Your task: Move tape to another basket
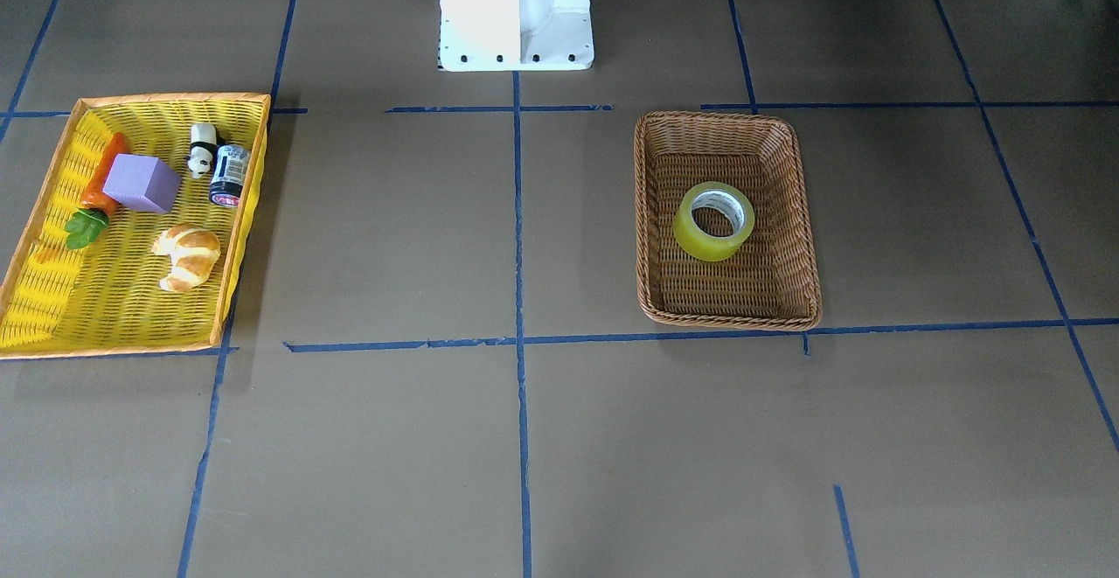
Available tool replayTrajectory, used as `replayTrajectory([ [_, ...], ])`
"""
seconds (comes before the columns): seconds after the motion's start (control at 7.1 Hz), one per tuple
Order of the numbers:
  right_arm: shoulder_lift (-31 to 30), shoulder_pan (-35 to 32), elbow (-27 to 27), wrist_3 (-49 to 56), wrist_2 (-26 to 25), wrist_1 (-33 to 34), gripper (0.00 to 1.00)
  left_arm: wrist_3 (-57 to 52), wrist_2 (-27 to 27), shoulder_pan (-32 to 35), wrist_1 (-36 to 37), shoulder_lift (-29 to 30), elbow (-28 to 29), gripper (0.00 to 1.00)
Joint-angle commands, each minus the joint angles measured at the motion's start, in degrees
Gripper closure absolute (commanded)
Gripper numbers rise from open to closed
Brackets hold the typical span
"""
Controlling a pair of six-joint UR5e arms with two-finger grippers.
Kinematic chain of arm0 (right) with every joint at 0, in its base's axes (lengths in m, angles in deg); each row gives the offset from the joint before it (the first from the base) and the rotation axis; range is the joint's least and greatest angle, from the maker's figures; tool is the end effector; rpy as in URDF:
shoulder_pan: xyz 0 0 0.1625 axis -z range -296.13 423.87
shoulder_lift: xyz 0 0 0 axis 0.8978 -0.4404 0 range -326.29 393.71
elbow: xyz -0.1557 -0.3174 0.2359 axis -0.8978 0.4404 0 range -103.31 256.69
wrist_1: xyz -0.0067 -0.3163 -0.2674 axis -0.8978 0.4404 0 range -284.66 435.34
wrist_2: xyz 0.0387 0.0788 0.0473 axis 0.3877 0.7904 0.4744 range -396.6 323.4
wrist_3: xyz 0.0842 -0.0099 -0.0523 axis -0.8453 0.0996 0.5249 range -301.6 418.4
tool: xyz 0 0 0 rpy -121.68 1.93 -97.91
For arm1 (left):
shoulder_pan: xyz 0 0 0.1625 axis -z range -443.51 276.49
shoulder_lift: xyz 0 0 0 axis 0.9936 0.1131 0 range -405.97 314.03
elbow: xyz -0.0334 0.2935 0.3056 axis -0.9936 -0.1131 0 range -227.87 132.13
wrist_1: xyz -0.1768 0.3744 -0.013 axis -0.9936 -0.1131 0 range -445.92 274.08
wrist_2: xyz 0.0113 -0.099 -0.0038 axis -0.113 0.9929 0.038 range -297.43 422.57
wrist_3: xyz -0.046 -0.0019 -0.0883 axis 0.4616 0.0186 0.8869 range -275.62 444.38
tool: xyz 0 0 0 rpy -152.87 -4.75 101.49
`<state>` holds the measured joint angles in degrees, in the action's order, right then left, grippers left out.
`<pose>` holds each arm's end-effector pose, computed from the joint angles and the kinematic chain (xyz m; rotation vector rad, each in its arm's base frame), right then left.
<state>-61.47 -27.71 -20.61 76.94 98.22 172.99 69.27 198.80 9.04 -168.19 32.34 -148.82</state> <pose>0.0754 -0.4441 0.6512 0.0466 -0.7877 -0.2428 -0.0788 -0.3915 0.6666 -0.0145 0.8180 0.1474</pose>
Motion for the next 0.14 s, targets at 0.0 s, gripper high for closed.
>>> replayTrajectory([
  [0.0, 0.0, 0.0, 0.0, 0.0, 0.0, 0.0, 0.0, 0.0, 0.0, 0.0, 0.0, 0.0, -0.04, 0.0],
])
